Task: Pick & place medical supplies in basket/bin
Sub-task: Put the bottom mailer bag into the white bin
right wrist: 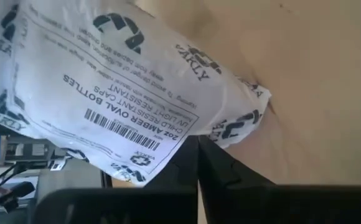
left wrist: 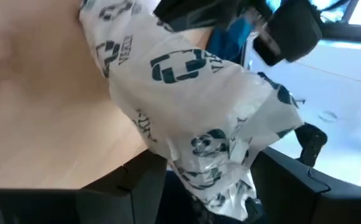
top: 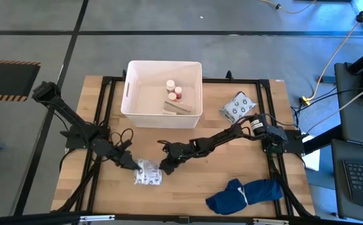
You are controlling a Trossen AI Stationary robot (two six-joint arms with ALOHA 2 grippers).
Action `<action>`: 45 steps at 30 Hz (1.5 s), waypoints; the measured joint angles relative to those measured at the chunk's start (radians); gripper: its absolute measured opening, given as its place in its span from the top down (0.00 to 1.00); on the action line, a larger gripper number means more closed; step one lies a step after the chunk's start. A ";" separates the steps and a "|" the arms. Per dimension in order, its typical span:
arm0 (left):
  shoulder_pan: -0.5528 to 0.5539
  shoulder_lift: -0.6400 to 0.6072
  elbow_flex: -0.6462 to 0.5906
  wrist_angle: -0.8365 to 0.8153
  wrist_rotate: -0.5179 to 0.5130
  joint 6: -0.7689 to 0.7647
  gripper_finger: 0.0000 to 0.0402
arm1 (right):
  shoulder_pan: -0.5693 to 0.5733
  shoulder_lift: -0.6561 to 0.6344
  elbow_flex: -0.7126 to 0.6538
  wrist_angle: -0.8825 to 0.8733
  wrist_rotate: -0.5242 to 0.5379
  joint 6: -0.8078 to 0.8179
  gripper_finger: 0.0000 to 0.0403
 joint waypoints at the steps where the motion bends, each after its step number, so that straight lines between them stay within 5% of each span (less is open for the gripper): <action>1: 0.007 -0.001 0.000 -0.001 -0.004 0.006 0.45 | 0.000 0.000 0.000 0.000 0.005 -0.003 0.99; 12: 0.058 0.031 -0.003 -0.041 0.165 0.003 0.49 | 0.000 0.000 -0.002 0.000 -0.004 -0.004 0.99; 25: 0.061 0.033 -0.006 -0.027 0.158 -0.011 0.65 | -0.003 0.000 -0.003 0.000 -0.010 -0.006 0.99; 33: 0.064 0.015 0.001 0.110 0.106 0.087 0.67 | -0.007 -0.005 -0.003 -0.014 -0.094 -0.097 0.99; 45: 0.063 0.006 0.064 0.124 0.113 0.259 0.78 | -0.016 -0.191 -0.006 -0.419 -0.067 -0.332 0.99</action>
